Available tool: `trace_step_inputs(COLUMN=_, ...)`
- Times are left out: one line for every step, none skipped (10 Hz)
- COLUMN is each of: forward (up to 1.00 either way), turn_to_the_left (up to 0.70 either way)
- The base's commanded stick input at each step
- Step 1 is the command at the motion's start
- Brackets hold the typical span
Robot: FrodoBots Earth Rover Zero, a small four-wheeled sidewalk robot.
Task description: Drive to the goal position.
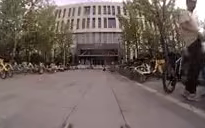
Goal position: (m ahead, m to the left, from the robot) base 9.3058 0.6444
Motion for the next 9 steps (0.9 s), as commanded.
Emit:
trace_step_inputs(forward=1.0, turn_to_the_left=0.04)
trace_step_inputs(forward=1.0, turn_to_the_left=0.04)
trace_step_inputs(forward=1.0, turn_to_the_left=0.04)
trace_step_inputs(forward=1.0, turn_to_the_left=0.04)
trace_step_inputs(forward=1.0, turn_to_the_left=0.04)
trace_step_inputs(forward=1.0, turn_to_the_left=0.04)
trace_step_inputs(forward=1.0, turn_to_the_left=0.04)
trace_step_inputs(forward=1.0, turn_to_the_left=0.04)
trace_step_inputs(forward=1.0, turn_to_the_left=0.04)
